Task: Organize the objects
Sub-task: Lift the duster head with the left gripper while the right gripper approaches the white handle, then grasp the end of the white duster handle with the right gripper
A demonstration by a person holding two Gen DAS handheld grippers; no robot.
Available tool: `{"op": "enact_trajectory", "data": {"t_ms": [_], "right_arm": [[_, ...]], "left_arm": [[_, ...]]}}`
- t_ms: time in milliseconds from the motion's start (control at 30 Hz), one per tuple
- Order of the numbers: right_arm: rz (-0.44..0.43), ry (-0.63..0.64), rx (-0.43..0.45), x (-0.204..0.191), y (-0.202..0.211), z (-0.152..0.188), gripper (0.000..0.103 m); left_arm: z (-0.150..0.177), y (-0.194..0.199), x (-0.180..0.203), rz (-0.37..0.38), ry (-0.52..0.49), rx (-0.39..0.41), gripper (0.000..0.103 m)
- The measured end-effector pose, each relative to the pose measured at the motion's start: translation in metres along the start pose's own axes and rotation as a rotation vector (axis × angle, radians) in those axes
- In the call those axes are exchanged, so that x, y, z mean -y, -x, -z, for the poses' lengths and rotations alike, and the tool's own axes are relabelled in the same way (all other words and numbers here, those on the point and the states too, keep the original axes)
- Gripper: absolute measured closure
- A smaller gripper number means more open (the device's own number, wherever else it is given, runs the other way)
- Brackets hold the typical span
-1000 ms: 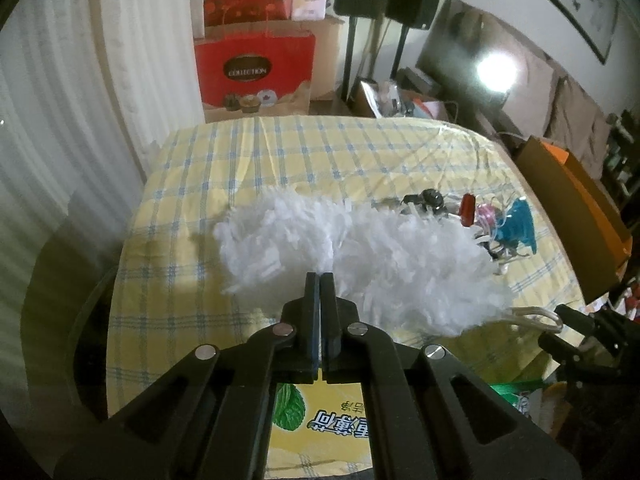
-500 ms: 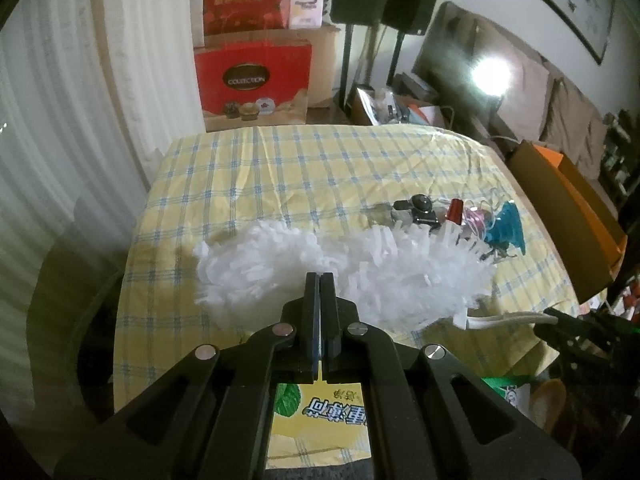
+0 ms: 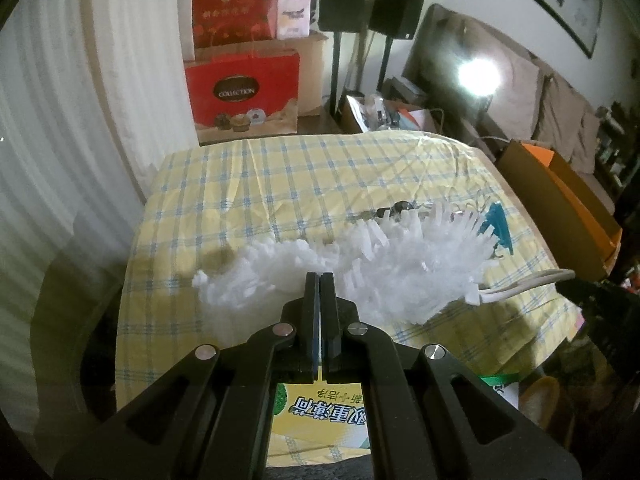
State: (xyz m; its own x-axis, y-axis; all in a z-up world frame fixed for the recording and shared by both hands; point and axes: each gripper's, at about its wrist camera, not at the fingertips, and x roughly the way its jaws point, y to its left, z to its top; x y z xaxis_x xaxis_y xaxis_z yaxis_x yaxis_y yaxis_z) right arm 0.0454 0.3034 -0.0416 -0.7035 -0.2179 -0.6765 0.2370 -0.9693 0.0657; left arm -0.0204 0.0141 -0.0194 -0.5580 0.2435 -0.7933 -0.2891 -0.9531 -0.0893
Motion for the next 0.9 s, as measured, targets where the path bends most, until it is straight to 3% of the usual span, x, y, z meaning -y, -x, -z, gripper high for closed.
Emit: {"op": "enact_trajectory", "data": {"t_ms": [900], "right_arm": [[0.014, 0.060, 0.153, -0.017, 0.031, -0.041, 0.100]], "left_arm": [[-0.012, 0.042, 0.000, -0.026, 0.027, 0.142, 0.103]]}}
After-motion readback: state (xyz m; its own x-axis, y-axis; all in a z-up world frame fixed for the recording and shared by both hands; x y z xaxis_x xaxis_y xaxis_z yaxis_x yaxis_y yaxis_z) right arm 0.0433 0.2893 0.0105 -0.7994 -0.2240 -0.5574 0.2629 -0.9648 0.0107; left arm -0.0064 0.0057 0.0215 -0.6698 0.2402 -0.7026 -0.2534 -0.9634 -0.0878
